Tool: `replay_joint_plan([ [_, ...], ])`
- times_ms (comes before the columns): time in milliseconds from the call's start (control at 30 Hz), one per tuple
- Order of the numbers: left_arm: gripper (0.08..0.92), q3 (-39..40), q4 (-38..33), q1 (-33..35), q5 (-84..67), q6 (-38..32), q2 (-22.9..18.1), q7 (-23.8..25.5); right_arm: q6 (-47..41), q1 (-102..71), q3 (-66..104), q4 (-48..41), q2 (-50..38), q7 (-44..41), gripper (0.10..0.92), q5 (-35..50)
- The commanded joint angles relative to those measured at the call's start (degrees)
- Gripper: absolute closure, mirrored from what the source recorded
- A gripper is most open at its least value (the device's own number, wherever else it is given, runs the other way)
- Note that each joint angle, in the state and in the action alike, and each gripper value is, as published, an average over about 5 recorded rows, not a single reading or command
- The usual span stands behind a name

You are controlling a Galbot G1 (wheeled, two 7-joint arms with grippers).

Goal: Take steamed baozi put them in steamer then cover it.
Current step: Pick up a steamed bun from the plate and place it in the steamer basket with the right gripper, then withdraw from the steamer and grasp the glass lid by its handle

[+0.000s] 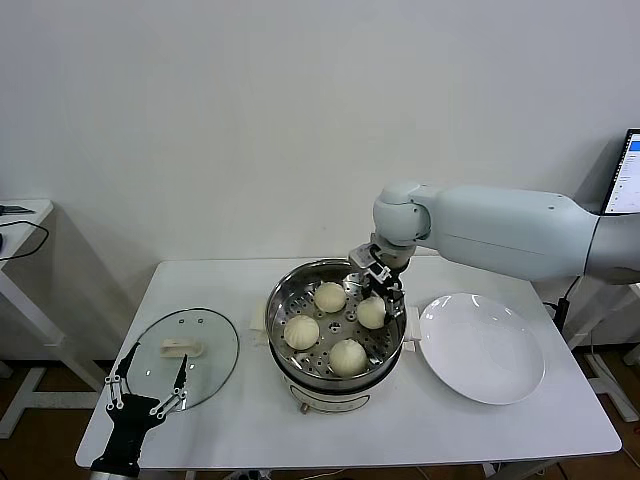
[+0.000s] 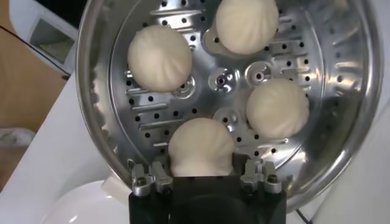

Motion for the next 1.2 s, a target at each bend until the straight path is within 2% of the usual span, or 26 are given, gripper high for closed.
replay_joint_plan([
  [33,0.177,-0.08,0.19,-0.01,-0.01,-0.10,0.00,0.02,-0.14,-1.16,-0.25,-0.49,0.50,0.30,0.356,-1.31],
  [167,0.177,-0.23,0.33,-0.02,-0.02,-0.20,-0.03,0.01,-0.02,-1.49,0.04,-0.67,0.64,0.60,0.335,-1.25],
  [400,0.177,-0.36,0.32,-0.07,-0.01,-0.16,-0.09,-0.02,-0.02,-1.14,1.08,0.59,0.10,0.80,0.211,-0.78],
  [567,0.177,-0.42,0.25,-0.10,0.05,-0.04,-0.10,-0.03,0.21,-0.55,3.77,2.69,-1.72,1.07,0.203,0.58],
  [767,0.177,-0.50,0.14,-0.62,0.78,0.11,0.11,-0.14,3.66,-1.61,13.65,7.67,-7.98,4.10,0.203,4.24],
  [833,0.177,-0.47,0.24,-1.01,1.57,0.07,0.20,-0.26,6.15,-2.27,15.75,9.11,-10.65,12.82,0.203,8.04],
  [933,0.177,-0.47,0.36,-1.75,3.86,-0.07,0.38,-0.66,10.57,-5.16,17.36,11.42,-14.68,37.42,0.203,16.26],
  [1033,0.177,-0.58,0.24,-2.81,6.92,0.23,0.69,-1.48,16.66,-12.27,23.00,11.84,-17.78,58.16,0.203,19.96],
  [1100,0.177,-0.74,0.20,-3.76,9.45,0.88,0.96,-2.36,20.51,-18.18,28.69,11.27,-19.12,66.93,0.203,20.97],
  [1200,0.177,-1.00,0.59,-5.64,14.66,2.62,1.53,-4.85,24.02,-29.05,39.65,10.52,-20.57,74.91,0.203,22.97],
])
